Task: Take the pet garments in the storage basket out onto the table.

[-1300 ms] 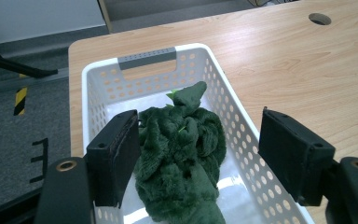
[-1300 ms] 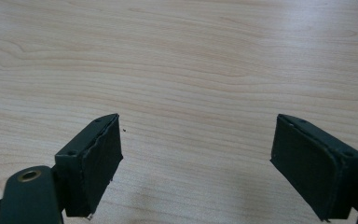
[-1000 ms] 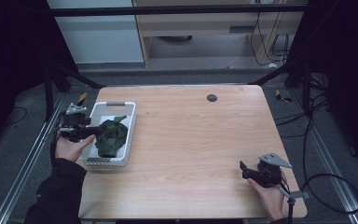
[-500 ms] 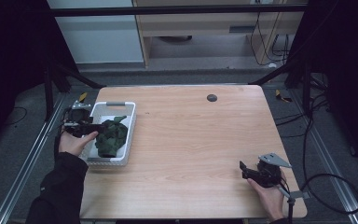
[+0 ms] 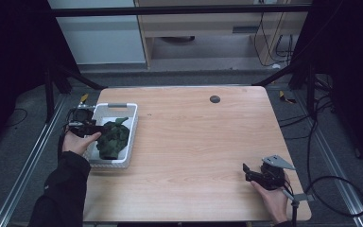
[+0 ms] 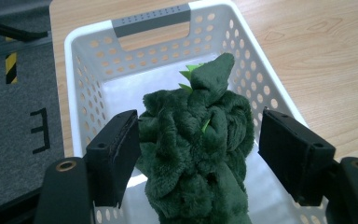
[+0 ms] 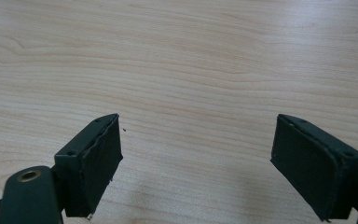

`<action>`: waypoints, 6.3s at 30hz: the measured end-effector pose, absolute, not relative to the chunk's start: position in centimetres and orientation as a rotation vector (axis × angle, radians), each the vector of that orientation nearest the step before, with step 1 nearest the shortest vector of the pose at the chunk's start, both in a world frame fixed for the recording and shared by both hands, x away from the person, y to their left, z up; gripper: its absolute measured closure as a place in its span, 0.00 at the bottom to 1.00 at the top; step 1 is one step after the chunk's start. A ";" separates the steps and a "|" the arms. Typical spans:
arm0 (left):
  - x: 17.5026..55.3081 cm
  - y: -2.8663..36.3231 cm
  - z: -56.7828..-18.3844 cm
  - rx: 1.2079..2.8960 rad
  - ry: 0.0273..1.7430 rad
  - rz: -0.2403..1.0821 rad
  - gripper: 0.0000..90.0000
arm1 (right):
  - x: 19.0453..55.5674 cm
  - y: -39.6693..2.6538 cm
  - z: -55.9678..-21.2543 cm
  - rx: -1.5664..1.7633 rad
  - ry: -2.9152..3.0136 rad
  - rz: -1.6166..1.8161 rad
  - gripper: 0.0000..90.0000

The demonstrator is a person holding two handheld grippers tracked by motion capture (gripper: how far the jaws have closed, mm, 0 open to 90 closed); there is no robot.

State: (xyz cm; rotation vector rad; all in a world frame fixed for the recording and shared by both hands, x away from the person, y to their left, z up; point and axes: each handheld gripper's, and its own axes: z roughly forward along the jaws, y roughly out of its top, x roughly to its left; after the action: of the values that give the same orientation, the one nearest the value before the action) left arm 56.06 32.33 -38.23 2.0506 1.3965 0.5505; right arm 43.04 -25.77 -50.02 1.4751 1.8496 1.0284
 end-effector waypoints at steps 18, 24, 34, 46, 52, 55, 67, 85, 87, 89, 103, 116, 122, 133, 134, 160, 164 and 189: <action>57.1 31.9 -39.6 2.132 1.425 0.504 0.31 | 43.1 -25.7 -50.2 1.477 1.863 1.018 0.17; 57.4 32.0 -40.0 2.150 1.431 0.481 0.32 | 43.1 -25.7 -50.2 1.476 1.864 1.017 0.17; 57.8 32.0 -41.0 2.184 1.449 0.445 0.37 | 43.2 -25.7 -50.2 1.478 1.877 1.017 0.17; 58.1 32.2 -41.8 2.199 1.462 0.413 0.51 | 43.2 -25.6 -50.3 1.474 1.885 1.012 0.17; 58.2 32.3 -42.0 2.218 1.467 0.393 0.61 | 43.3 -25.6 -50.3 1.475 1.893 1.010 0.17; 58.2 32.3 -42.1 2.229 1.460 0.382 0.67 | 43.3 -25.6 -50.4 1.475 1.895 1.009 0.17; 57.9 32.4 -41.5 2.233 1.451 0.392 0.78 | 43.3 -25.6 -50.4 1.474 1.897 1.005 0.16; 55.3 32.5 -36.2 2.216 1.313 0.486 0.78 | 43.3 -25.6 -50.4 1.471 1.898 1.001 0.16; 54.8 32.5 -35.4 2.214 1.290 0.497 0.78 | 43.3 -25.6 -50.4 1.473 1.897 1.001 0.16; 54.4 32.5 -34.6 2.215 1.261 0.511 0.78 | 43.3 -25.6 -50.4 1.473 1.896 1.000 0.16; 51.7 31.5 -30.6 2.257 1.084 0.545 0.78 | 43.2 -25.6 -50.4 1.475 1.896 0.998 0.16; 50.3 27.8 -29.1 2.349 0.893 0.519 0.78 | 43.2 -25.6 -50.4 1.473 1.894 0.996 0.16; 49.7 25.6 -28.7 2.379 0.797 0.506 0.78 | 43.2 -25.6 -50.4 1.474 1.893 0.997 0.16; 49.7 22.2 -28.4 2.410 0.669 0.490 0.78 | 43.2 -25.6 -50.4 1.473 1.893 0.997 0.16; 49.8 21.7 -28.5 2.416 0.652 0.483 0.78 | 43.2 -25.6 -50.4 1.474 1.893 0.997 0.16; 50.4 14.1 -31.6 2.537 0.420 0.362 0.78 | 43.2 -25.6 -50.3 1.474 1.892 1.003 0.16; 50.5 13.1 -32.0 2.549 0.390 0.351 0.78 | 43.2 -25.6 -50.3 1.474 1.893 1.004 0.16; 51.7 8.0 -35.2 2.614 0.288 0.302 0.78 | 43.2 -25.7 -50.3 1.473 1.893 1.005 0.16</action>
State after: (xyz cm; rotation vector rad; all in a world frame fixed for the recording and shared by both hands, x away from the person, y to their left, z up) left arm 51.72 8.04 -35.16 2.6144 0.2882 0.3016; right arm 43.23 -25.65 -50.34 1.4735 1.8927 1.0051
